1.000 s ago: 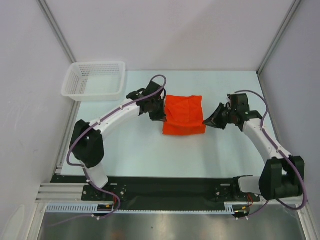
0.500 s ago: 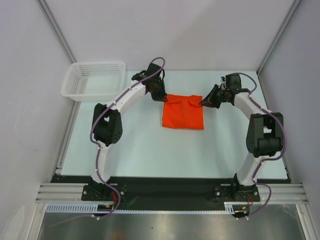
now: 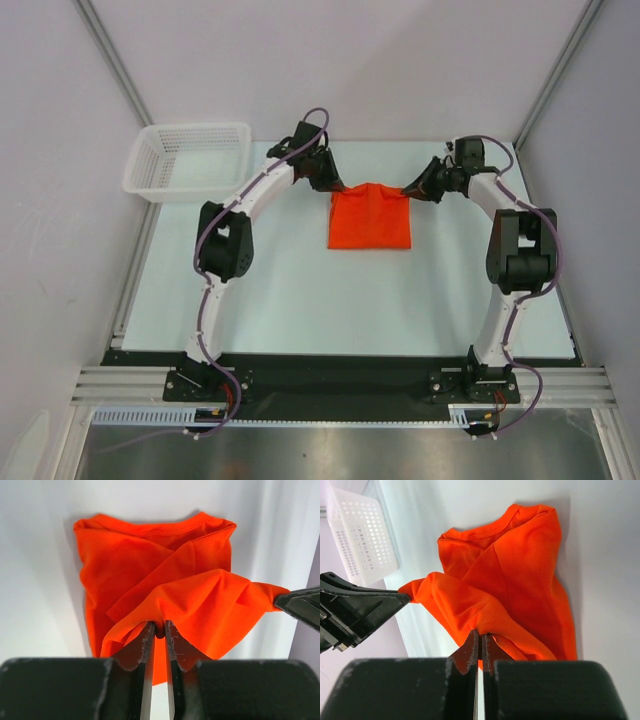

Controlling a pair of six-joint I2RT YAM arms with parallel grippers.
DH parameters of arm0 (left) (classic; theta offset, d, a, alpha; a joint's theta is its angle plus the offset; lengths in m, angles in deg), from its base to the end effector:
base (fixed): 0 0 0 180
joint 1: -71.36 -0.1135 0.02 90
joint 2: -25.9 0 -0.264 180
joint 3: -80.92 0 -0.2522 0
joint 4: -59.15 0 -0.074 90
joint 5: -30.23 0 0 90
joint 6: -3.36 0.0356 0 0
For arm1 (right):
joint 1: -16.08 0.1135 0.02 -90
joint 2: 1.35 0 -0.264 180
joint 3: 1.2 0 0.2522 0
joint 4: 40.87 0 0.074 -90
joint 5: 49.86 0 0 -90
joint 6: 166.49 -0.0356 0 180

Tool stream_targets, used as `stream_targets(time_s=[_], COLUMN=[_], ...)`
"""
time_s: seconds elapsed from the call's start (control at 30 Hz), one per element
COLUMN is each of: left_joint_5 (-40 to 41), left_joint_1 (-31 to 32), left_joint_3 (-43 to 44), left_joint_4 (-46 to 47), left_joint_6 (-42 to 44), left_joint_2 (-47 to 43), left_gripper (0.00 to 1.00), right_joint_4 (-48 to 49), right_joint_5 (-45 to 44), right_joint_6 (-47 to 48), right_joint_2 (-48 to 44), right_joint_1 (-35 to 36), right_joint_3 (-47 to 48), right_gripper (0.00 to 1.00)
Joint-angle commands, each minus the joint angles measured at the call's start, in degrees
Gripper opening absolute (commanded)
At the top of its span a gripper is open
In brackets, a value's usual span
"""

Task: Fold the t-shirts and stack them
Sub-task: Fold the tshirt

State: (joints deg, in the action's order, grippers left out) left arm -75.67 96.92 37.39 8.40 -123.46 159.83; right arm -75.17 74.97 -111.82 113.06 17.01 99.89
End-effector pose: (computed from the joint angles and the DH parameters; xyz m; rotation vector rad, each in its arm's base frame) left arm 0.4714 -0.2363 0.2341 -0.1144 2.5396 -0.8052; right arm 0.4437 0.0275 0.2195 0.4370 2.4123 1.0190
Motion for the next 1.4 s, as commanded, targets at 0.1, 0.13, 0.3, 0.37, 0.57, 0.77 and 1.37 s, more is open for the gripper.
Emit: stream_targets(time_s=[0.1, 0.13, 0.3, 0.37, 0.57, 0.77, 1.37], left_joint_5=[-2.21, -1.94, -0.63, -0.10, -0.88, -0.19, -8.62], left_joint_1=[-0.60, -0.77, -1.65, -2.27, -4.38, -4.91, -1.83], left_joint_3=[4.29, 4.29, 4.29, 4.11, 4.64, 10.78, -7.67], left_joint_4=[6.75, 7.19, 9.65, 10.10, 12.90, 11.60, 27.74], left_joint_6=[-2.55, -2.82, -3.79, -3.87, -5.98, -4.50, -9.67], left_joint_2=[2.30, 2.39, 3.00, 3.27, 6.43, 10.39, -2.10], left_gripper=[0.18, 0.16, 0.09, 0.10, 0.32, 0.68, 0.29], right_joint_4=[4.53, 5.15, 7.52, 7.35, 6.56, 8.49, 13.04], right_joint_5=[3.40, 3.58, 5.69, 5.69, 5.43, 5.34, 5.69], right_joint_6=[0.18, 0.26, -0.96, -1.14, -2.19, -3.25, -3.60], right_joint_2=[5.03, 6.08, 9.95, 11.70, 15.84, 18.48, 12.41], right_joint_1=[-0.49, -0.40, -0.49, -0.49, -2.16, -3.12, 0.83], right_joint_3=[4.95, 5.56, 9.78, 12.51, 17.17, 18.49, 13.51], right_gripper=[0.00, 0.00, 0.00, 0.00, 0.07, 0.30, 0.16])
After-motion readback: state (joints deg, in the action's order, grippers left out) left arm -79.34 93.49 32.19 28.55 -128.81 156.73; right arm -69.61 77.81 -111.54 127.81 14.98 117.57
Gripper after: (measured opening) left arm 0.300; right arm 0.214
